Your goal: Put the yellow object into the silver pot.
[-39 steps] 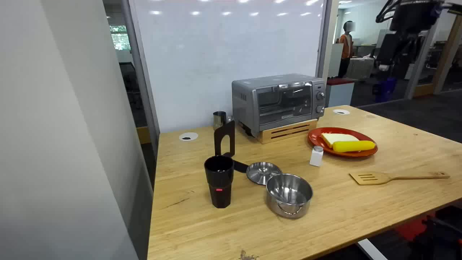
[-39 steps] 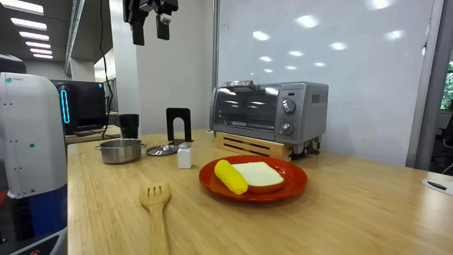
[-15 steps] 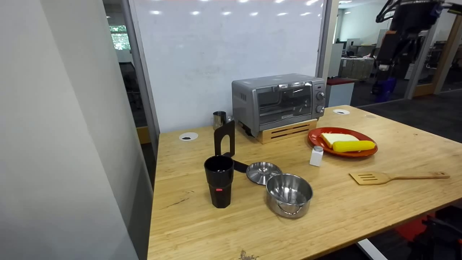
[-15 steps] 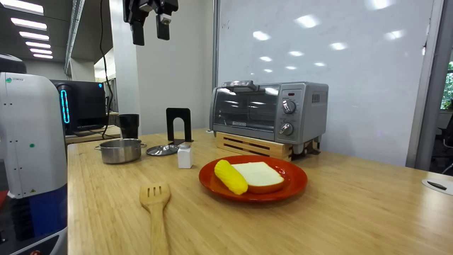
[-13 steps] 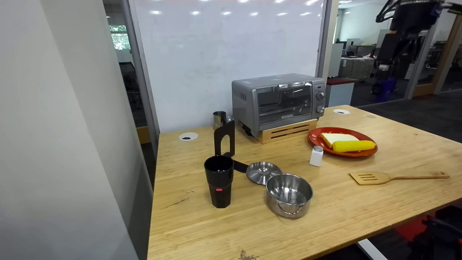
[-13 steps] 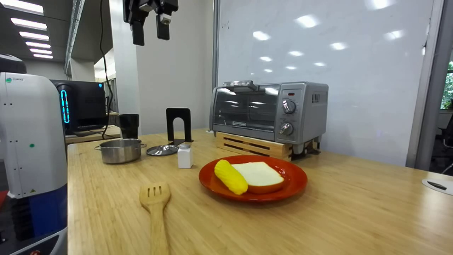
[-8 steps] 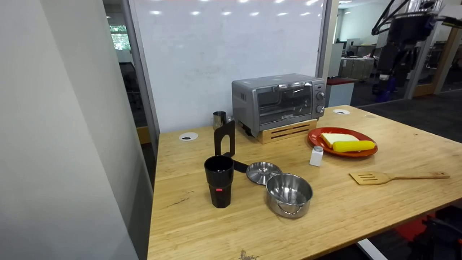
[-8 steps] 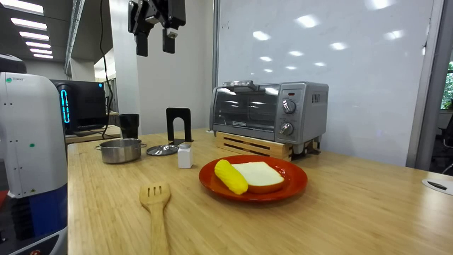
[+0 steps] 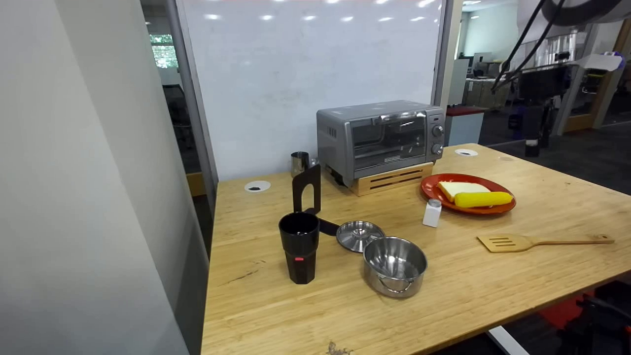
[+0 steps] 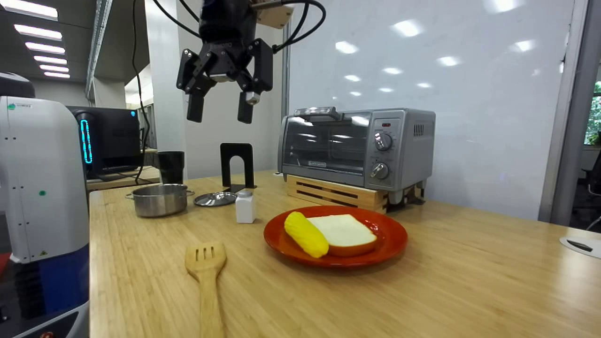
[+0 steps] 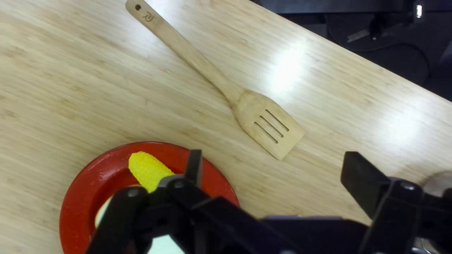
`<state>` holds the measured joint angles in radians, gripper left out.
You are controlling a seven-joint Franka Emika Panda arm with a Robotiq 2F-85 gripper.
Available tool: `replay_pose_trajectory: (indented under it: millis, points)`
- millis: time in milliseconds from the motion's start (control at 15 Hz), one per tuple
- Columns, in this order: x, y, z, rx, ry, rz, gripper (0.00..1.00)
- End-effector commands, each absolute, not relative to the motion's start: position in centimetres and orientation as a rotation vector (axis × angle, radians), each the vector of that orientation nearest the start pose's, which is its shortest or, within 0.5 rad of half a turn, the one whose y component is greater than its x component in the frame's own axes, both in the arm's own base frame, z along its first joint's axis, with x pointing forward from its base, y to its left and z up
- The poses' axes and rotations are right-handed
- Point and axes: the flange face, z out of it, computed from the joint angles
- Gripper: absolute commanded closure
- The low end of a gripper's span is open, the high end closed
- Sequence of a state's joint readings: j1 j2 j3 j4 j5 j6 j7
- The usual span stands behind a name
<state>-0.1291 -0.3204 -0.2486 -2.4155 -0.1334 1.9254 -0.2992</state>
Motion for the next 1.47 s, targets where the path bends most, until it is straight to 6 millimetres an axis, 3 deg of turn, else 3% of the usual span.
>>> replay_pose_trajectory:
  millis: [0,200,267,733,1067,1400]
  points:
    - [39.8,-17.3,39.1,-3.168,-0.158,0.352,0.00]
    - [40.2,-17.5,37.6,-3.190,-0.225,0.418,0.00]
    - [39.7,-17.3,38.6,-3.172,-0.165,0.385,0.00]
    - [39.9,-17.7,38.3,-3.168,-0.154,0.407,0.00]
    - [40.3,-19.5,37.6,-3.253,-0.458,0.494,0.00]
    - [42.6,-21.8,34.4,-3.232,-0.750,0.523,0.00]
